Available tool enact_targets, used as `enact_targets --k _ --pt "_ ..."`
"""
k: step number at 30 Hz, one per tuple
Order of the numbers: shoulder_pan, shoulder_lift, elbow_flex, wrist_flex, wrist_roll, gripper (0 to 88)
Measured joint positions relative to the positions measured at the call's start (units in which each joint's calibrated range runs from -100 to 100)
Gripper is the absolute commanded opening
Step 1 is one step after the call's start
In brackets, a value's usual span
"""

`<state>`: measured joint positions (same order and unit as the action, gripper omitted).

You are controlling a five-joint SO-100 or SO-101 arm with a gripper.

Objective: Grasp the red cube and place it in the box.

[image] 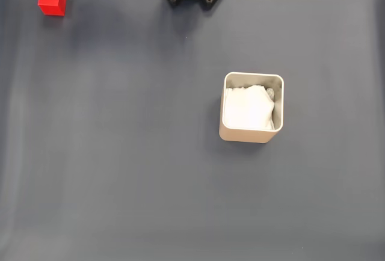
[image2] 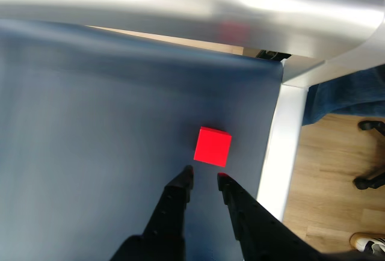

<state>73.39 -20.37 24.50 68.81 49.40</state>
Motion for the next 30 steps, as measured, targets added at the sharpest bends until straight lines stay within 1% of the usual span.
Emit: enact_targets --k 3,9,16,18,23,30 --pt "1.13 -0.36 0.91 0.57 0.39 28.5" --pt "2.33 -0.36 2.09 0.49 0.63 35.7" --pt "2.63 -0.36 2.28 -0.24 0.59 39.2" --pt "2.63 -0.36 3.1 -0.81 -0.24 40.5" --pt "2.63 -0.36 5.83 -3.41 -1.71 42.0" --pt "2.63 -0.36 9.74 -8.69 -2.49 43.7"
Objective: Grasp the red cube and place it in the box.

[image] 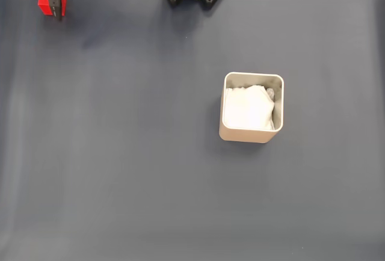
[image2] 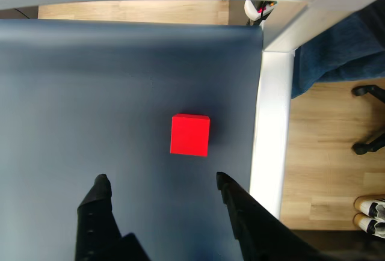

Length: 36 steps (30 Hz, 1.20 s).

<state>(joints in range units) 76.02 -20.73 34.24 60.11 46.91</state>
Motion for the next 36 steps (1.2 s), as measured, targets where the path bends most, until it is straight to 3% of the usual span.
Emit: enact_targets --k 36 --pt "-2.78 3.92 2.0 -12.43 -2.74 45.0"
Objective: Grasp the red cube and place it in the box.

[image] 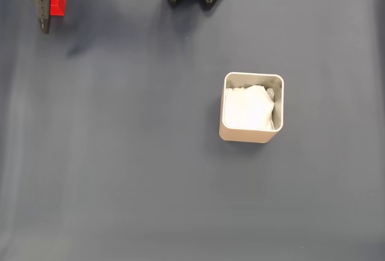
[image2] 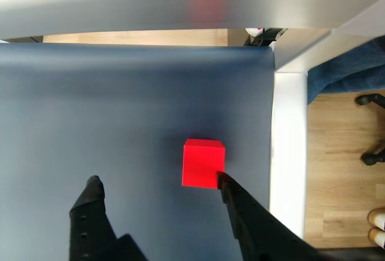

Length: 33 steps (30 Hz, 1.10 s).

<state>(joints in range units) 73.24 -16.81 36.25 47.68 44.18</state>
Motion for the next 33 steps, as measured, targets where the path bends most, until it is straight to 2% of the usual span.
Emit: enact_targets --k 33 --pt "5.11 2.23 2.19 -3.82 1.07 45.1"
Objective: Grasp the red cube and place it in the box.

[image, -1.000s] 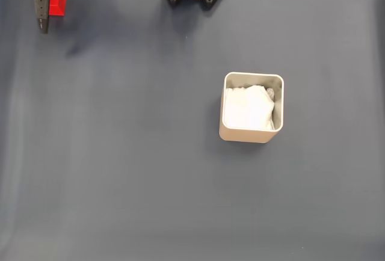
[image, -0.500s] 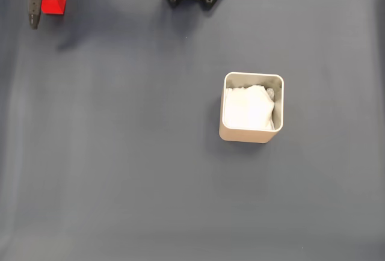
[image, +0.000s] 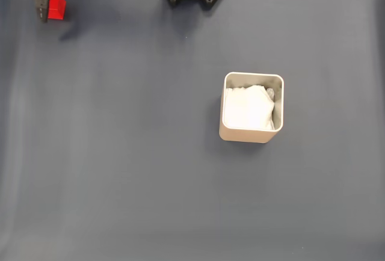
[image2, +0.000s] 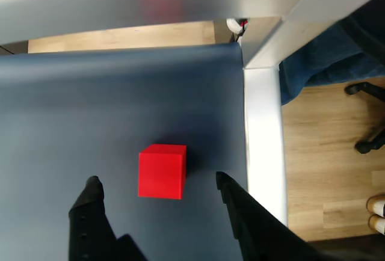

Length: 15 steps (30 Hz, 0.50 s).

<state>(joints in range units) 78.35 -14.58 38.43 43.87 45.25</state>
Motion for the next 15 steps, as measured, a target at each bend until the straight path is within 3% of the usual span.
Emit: enact_targets --k 15 --pt "0.0 -1.16 3.73 0.0 0.0 45.1"
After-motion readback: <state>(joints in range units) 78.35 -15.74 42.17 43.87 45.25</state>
